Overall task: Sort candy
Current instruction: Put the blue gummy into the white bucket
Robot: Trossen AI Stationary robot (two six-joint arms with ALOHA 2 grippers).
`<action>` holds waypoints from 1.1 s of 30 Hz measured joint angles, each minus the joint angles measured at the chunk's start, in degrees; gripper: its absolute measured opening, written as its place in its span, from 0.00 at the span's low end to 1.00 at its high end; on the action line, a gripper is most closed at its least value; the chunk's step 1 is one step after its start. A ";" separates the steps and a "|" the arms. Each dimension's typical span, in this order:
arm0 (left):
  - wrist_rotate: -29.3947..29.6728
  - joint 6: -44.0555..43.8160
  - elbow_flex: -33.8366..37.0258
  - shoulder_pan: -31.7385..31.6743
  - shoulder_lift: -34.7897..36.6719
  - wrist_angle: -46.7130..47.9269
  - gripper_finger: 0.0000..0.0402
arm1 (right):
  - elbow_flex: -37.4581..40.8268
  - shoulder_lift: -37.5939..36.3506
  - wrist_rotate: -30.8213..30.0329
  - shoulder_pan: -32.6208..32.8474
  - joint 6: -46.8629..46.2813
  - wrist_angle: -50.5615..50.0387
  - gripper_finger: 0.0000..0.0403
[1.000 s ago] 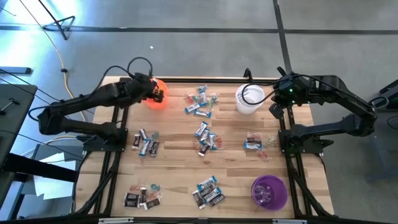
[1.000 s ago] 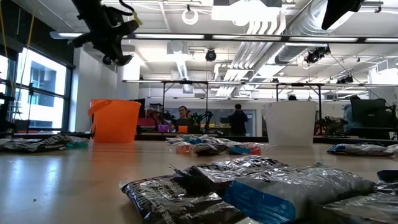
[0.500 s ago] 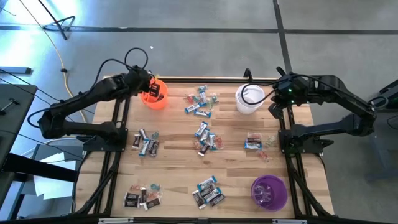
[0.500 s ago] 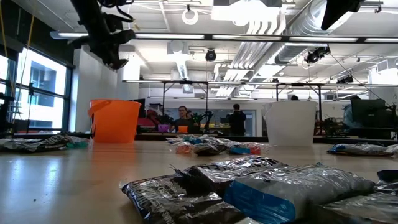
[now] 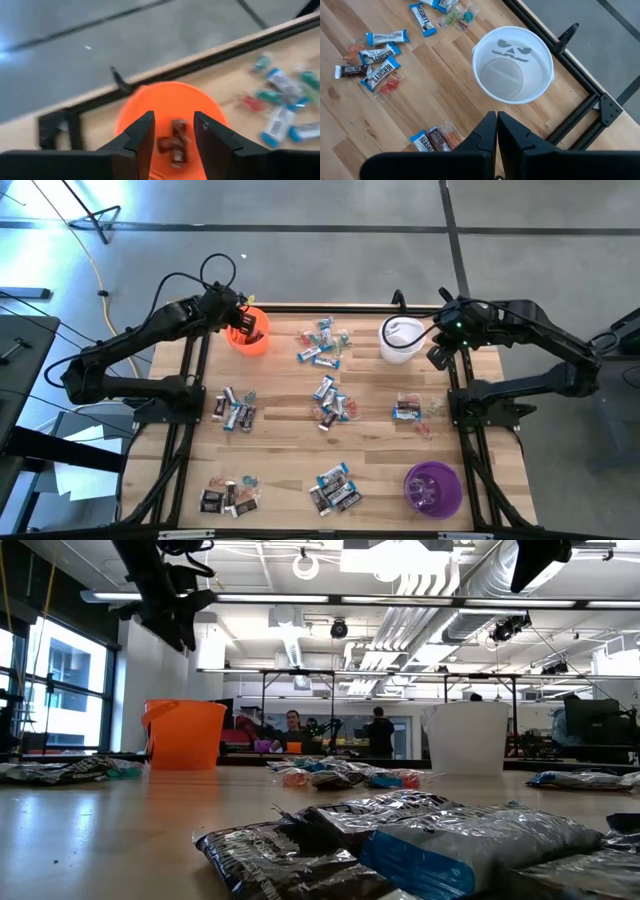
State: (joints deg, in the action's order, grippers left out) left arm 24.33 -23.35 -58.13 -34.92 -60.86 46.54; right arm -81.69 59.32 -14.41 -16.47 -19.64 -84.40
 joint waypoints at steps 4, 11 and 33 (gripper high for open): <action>-14.54 -5.80 0.00 0.03 0.00 3.02 0.31 | 0.00 0.24 0.01 -0.02 -1.03 -0.15 0.02; -29.14 -14.84 0.26 3.36 0.01 18.40 0.31 | 0.00 0.25 0.00 -0.02 -0.93 -0.22 0.02; -25.10 -23.91 0.39 25.23 -12.42 23.08 0.32 | 0.00 0.25 0.00 0.01 0.46 -0.34 0.02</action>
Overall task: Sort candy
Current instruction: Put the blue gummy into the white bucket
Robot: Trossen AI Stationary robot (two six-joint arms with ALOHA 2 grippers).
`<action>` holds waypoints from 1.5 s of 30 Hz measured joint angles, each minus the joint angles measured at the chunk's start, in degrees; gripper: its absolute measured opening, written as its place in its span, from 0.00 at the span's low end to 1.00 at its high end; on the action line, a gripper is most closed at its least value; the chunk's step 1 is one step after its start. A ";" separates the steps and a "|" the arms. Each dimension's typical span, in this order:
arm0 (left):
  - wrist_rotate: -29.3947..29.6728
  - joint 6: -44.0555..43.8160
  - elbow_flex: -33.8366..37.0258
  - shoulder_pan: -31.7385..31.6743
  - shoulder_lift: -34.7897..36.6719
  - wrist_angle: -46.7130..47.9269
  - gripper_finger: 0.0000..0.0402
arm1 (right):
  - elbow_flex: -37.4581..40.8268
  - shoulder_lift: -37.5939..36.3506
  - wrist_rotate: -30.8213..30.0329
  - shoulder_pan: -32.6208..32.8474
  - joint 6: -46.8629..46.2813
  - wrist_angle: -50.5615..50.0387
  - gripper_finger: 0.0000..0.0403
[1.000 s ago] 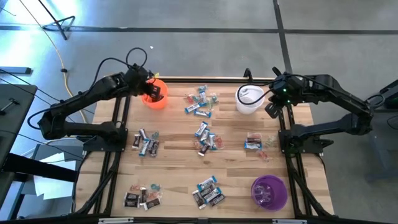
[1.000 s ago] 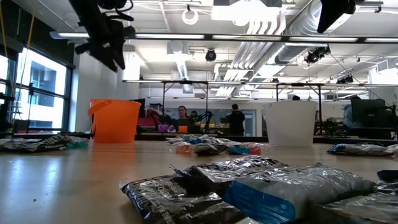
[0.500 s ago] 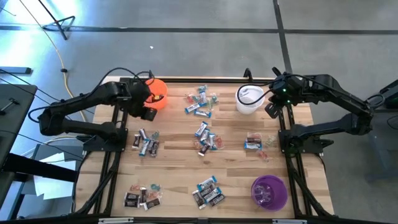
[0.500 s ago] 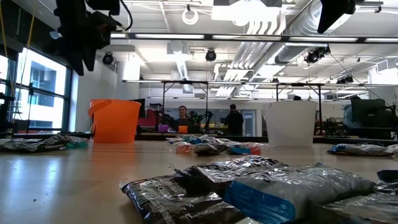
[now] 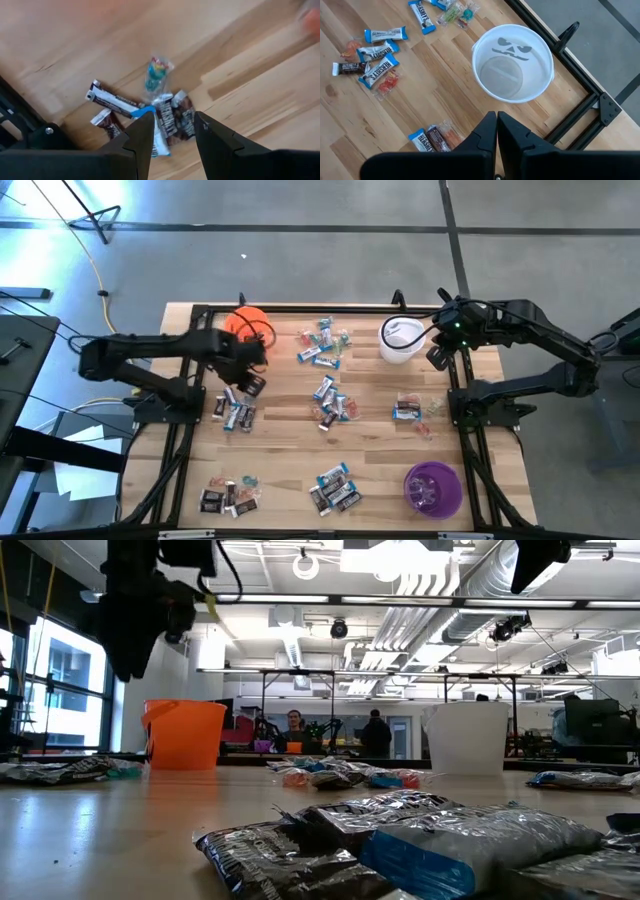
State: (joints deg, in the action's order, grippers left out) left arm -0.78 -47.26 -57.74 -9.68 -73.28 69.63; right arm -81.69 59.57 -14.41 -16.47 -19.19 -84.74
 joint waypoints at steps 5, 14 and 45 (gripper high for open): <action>-0.69 1.39 0.00 2.06 -7.11 -0.26 0.32 | 0.00 0.00 0.00 0.00 0.18 -0.58 0.02; 1.14 7.83 0.04 2.10 -16.33 -2.25 0.32 | 0.00 0.00 0.02 0.00 1.43 -4.29 0.02; -3.94 2.82 14.67 1.34 -20.26 -17.39 0.32 | 0.02 -0.07 0.02 0.00 1.23 -5.22 0.02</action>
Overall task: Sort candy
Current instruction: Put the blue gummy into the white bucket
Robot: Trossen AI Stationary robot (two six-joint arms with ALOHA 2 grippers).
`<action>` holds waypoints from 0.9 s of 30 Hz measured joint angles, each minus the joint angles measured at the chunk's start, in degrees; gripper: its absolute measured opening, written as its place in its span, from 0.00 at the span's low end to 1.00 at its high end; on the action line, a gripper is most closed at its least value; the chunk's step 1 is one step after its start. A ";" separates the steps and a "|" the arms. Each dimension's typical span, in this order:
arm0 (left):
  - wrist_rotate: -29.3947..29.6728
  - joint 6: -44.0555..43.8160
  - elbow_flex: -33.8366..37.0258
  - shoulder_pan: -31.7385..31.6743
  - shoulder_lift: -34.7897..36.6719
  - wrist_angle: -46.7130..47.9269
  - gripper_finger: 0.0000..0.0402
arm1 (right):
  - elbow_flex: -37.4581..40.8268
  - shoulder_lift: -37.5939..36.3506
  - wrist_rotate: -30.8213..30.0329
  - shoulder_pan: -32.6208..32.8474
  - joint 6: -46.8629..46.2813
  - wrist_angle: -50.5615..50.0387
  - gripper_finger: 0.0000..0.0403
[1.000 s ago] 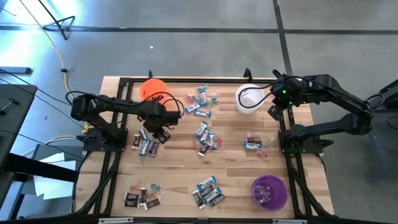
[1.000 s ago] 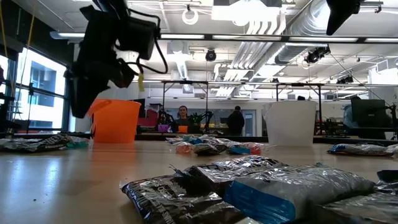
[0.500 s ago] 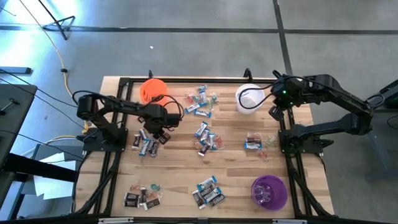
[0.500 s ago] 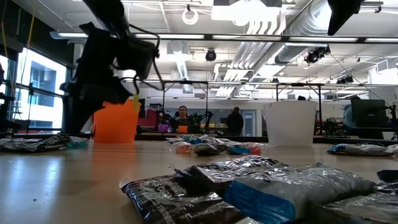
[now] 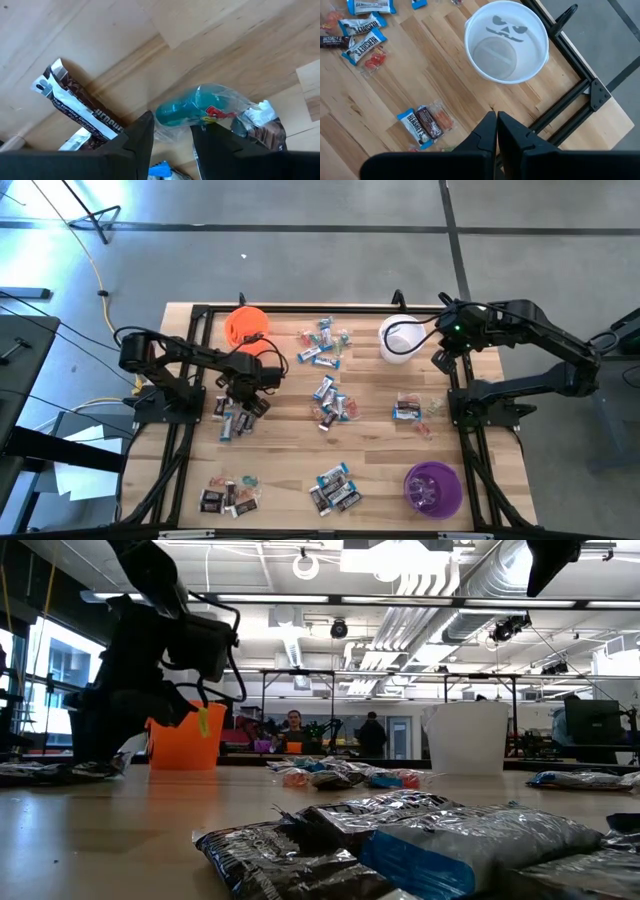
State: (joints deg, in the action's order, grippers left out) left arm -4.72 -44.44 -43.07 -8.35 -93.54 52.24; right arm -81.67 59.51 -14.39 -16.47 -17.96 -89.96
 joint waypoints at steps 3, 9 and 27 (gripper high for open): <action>0.54 0.08 0.02 -0.44 -0.03 -0.20 0.29 | 0.00 0.00 0.00 0.00 -0.11 0.60 0.02; 1.33 -0.95 0.02 -1.38 -0.09 -0.49 0.11 | 0.00 0.04 0.00 0.00 -0.07 1.56 0.02; 4.86 -5.65 -6.95 -1.45 7.93 -3.23 0.00 | 0.00 0.07 0.00 0.00 -2.59 2.99 0.02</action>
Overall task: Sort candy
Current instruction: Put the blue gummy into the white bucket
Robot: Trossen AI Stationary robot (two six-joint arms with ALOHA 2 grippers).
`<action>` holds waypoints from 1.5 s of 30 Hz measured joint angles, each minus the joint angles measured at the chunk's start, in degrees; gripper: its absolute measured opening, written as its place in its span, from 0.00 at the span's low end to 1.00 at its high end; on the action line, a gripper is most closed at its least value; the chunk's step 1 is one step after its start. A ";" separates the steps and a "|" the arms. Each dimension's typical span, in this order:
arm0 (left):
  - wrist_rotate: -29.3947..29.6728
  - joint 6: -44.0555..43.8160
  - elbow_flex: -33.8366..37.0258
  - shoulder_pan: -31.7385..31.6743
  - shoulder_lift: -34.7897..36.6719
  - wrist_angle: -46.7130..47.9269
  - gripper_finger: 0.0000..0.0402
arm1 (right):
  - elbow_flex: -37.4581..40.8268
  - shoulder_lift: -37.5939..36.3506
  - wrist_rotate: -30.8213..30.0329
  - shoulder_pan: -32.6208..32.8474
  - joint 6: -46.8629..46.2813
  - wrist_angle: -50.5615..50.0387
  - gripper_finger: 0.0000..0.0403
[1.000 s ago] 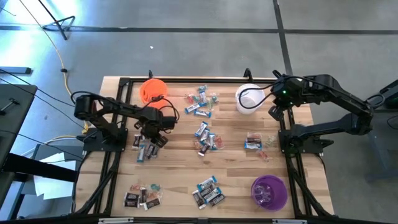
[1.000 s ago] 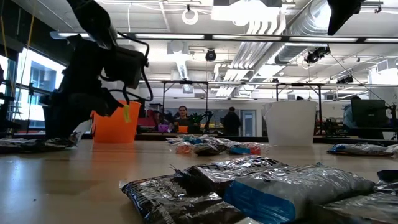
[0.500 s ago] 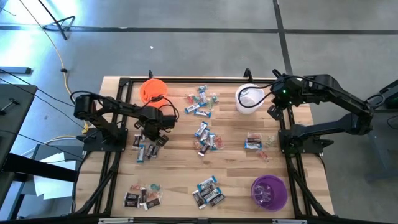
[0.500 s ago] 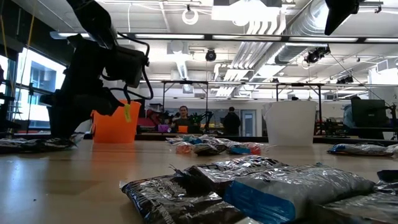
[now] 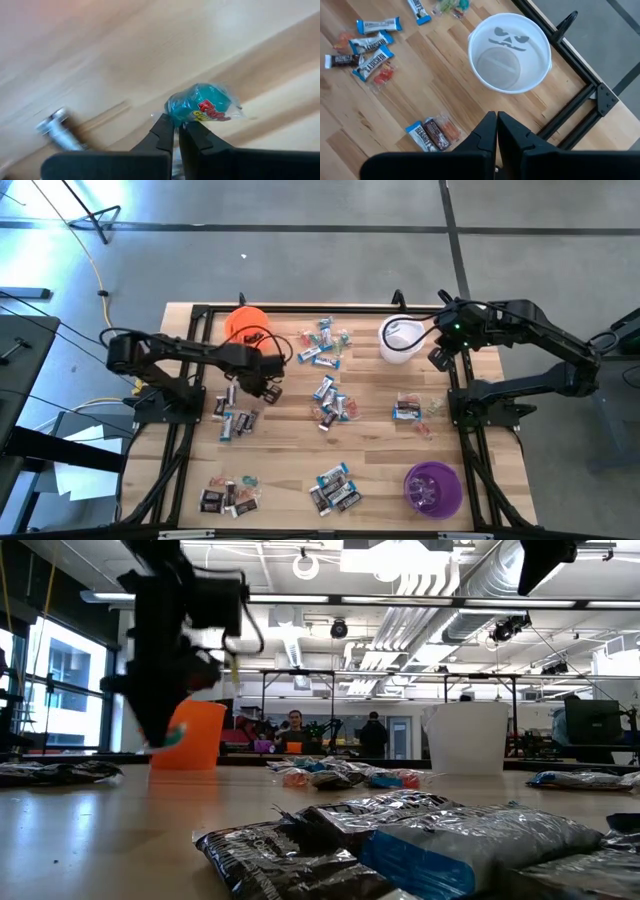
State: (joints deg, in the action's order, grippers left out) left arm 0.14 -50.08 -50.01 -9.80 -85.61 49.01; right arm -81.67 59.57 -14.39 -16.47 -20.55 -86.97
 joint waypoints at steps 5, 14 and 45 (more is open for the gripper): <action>0.06 -0.89 -3.70 0.00 3.55 -4.73 0.00 | 0.02 0.00 -0.01 0.00 -0.01 3.36 0.02; 8.23 2.14 -13.41 0.00 5.81 -11.98 0.00 | 0.02 0.11 0.00 0.00 1.61 16.18 0.02; 13.09 14.91 -25.51 -6.80 4.64 -39.52 0.00 | 0.02 16.28 -1.09 0.08 10.07 65.71 0.23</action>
State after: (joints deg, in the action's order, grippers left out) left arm 13.23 -35.18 -75.53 -16.60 -80.97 9.49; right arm -81.65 75.85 -15.48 -16.39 -10.48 -21.26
